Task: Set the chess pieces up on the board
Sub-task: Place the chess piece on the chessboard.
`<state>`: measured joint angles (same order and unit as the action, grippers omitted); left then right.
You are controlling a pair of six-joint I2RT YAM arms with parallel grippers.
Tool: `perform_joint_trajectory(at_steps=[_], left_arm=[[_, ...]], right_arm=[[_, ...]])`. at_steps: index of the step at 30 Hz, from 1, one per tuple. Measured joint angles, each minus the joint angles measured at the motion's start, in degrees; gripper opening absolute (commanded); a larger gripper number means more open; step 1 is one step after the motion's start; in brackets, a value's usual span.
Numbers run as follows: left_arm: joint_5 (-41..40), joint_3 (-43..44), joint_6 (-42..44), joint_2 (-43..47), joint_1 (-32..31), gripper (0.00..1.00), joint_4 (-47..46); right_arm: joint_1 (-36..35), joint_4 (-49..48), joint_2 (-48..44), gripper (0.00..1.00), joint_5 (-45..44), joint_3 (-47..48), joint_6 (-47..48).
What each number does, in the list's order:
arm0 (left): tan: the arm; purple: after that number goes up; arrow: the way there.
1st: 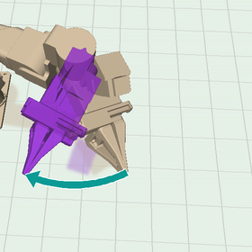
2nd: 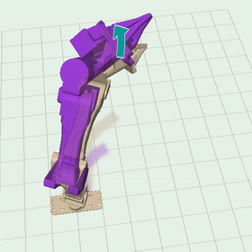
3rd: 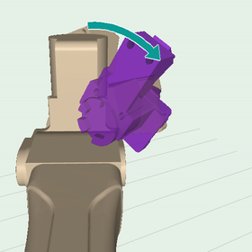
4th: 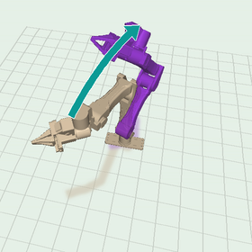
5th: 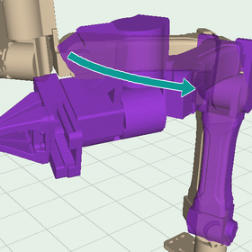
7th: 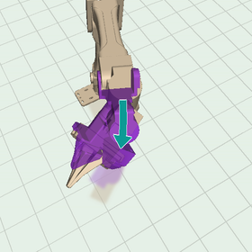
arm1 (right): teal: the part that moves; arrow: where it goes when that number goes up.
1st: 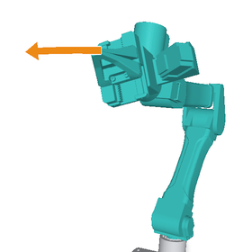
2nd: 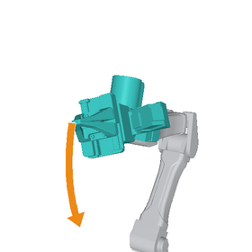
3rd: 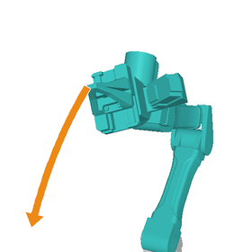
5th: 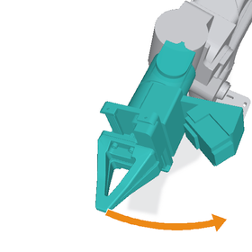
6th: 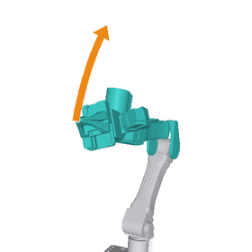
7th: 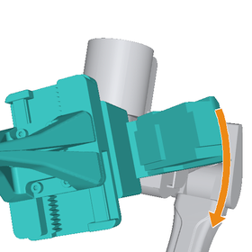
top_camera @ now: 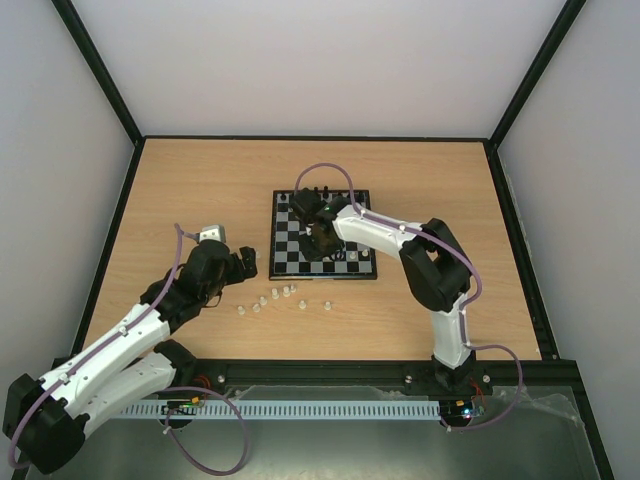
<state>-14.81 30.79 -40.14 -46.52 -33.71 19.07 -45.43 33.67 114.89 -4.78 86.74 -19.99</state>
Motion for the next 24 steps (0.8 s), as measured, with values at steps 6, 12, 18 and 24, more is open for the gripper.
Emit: perform_joint_trajectory(at_steps=[6, 12, 18, 24], left_arm=[[-0.5, 0.0, -0.2, -0.02, 0.0, 1.0, 0.0], [-0.7, 0.0, -0.2, -0.31, 0.0, 1.0, 0.0], [-0.74, 0.0, -0.22, -0.9, 0.0, 0.99, 0.0], [-0.83, 0.0, -0.22, -1.88, 0.0, 0.99, -0.02]], right_arm=[[0.0, -1.53, 0.22, 0.06, 0.5, -0.46, 0.0], [0.0, -2.21, 1.57, 0.06, 0.52, -0.44, 0.04], [0.0, -2.47, 1.7, 0.08, 0.22, -0.24, 0.02], [-0.04, -2.47, 1.7, 0.13, -0.04, -0.24, 0.09]])
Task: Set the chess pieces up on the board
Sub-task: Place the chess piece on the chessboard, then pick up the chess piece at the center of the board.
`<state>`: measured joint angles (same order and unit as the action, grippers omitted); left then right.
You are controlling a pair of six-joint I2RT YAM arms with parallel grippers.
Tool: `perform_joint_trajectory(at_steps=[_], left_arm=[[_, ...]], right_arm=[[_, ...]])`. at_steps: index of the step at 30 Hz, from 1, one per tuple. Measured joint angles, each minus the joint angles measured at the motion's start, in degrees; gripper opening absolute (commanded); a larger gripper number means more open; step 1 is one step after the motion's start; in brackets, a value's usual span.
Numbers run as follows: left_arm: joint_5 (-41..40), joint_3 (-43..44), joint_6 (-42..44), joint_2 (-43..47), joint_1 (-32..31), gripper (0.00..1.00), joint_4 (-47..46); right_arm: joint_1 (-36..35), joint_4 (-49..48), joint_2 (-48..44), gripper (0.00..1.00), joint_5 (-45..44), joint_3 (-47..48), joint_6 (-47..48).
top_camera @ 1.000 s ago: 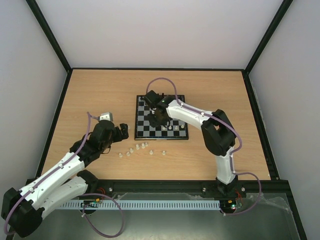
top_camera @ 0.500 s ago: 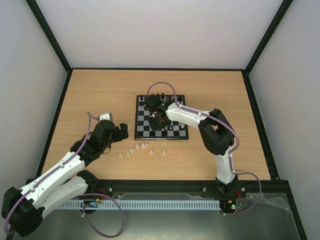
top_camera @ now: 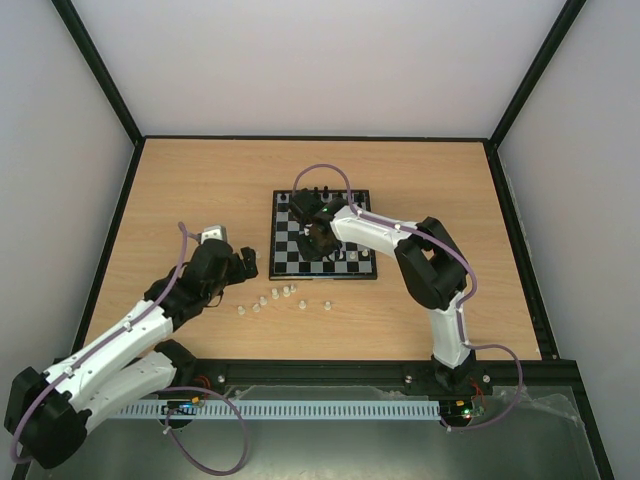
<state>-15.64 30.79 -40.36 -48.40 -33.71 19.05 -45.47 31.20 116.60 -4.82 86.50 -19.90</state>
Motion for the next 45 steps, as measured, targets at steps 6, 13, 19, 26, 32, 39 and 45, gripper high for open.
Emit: perform_joint_trajectory(at_steps=[6, 13, 19, 26, 32, 39, 45], left_arm=[[-0.09, 0.0, -0.07, -0.85, 0.0, 0.99, 0.0], [-0.7, 0.0, -0.17, -1.44, 0.0, 1.0, -0.02], [-1.81, 0.31, -0.17, -4.76, 0.22, 1.0, -0.02], [-1.99, 1.4, 0.22, -10.1, 1.29, 0.96, -0.11], [-1.03, 1.36, 0.5, -12.76, 1.33, 0.77, -0.37], [0.2, -0.13, 0.11, -12.61, 2.25, 0.52, -1.7], [0.85, 0.15, 1.01, -19.39, 2.58, 0.4, -3.98]], right_arm=[[0.0, 0.07, 0.0, 0.16, -0.42, -0.02, -0.02], [0.0, 0.07, -0.11, 0.25, -0.37, -0.02, 0.04], [0.0, -0.85, -4.74, 0.33, 1.68, -1.86, -0.07], [0.0, -4.55, -17.53, 0.39, 3.72, -6.8, -0.7], [0.0, -5.9, -20.9, 0.39, 4.61, -10.32, -0.9], [0.0, -6.08, -20.9, 0.38, 5.99, -12.31, -0.9], [0.0, -6.95, -20.9, 0.38, 6.88, -12.33, -0.9]])
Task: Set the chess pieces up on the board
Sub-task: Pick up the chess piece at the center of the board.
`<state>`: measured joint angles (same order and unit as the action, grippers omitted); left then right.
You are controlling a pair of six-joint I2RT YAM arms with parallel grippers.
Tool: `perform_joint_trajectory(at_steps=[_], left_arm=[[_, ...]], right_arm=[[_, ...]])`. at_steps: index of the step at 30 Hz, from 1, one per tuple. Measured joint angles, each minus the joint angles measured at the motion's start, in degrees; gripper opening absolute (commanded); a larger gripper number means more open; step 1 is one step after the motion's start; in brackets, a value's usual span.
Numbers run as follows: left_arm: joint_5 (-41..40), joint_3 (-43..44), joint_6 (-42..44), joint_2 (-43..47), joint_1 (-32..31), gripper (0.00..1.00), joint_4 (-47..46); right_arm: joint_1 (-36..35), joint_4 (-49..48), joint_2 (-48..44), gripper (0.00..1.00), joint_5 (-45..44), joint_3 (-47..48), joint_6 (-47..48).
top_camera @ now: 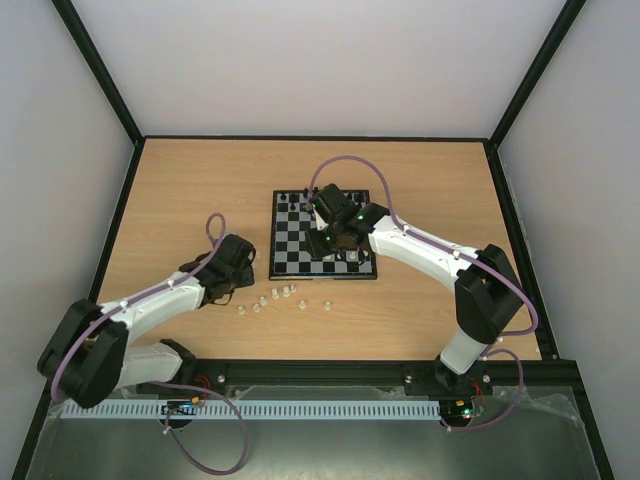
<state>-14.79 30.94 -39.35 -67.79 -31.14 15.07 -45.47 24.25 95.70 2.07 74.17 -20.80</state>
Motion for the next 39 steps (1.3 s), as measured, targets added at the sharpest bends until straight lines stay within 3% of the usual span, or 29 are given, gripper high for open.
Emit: perform_joint_trajectory(at_steps=[7, 33, 39], left_arm=[[0.5, 0.17, 0.9, -7.87, 0.09, 0.37, -1.99], [-1.88, 3.93, 2.99, -12.52, 0.68, 0.18, -5.22], [-1.7, 3.93, 2.99, -13.18, 0.68, 0.18, -5.33]], right_arm=[[0.0, -0.24, 0.0, 0.38, 0.37, -0.24, 0.02], [0.0, -0.79, 0.13, 0.38, 0.85, -0.87, 0.02], [0.0, -1.11, 0.33, 0.38, 0.98, -1.03, 0.04]])
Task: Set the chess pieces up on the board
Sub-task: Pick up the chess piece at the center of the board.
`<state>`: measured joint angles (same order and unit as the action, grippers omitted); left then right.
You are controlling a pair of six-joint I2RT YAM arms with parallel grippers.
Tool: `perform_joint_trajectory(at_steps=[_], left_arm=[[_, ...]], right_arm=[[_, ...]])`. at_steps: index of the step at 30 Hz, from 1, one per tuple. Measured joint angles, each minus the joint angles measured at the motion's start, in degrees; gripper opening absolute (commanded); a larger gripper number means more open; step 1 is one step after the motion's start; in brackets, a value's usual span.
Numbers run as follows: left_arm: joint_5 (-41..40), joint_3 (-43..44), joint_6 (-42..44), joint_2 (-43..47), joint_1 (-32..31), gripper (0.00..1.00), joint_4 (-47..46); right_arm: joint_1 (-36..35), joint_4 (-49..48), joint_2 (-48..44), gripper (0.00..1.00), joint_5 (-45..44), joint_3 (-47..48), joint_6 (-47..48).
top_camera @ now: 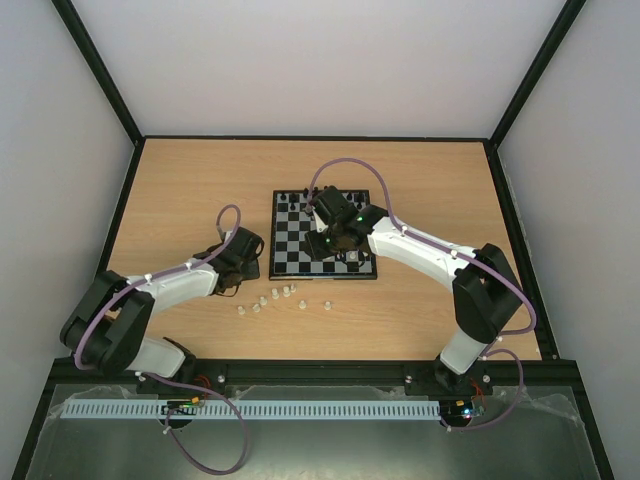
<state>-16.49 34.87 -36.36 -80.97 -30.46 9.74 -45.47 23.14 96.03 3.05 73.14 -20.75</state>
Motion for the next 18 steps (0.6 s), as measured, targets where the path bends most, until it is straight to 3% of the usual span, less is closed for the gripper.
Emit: perform_joint_trajectory(at_steps=[5, 10, 18], left_arm=[[0.02, 0.0, 0.0, -0.26, 0.0, 0.14, 0.02], [0.02, 0.0, -0.04, -0.26, 0.0, 0.03, -0.02], [-0.07, 0.2, -0.11, 0.07, 0.0, 0.02, 0.85]], right_arm=[[0.0, -0.11, 0.13, 0.38, 0.15, -0.22, 0.0], [0.0, -0.33, 0.2, 0.38, 0.37, -0.35, 0.0], [0.0, -0.35, 0.2, 0.38, 0.42, -0.48, 0.0]])
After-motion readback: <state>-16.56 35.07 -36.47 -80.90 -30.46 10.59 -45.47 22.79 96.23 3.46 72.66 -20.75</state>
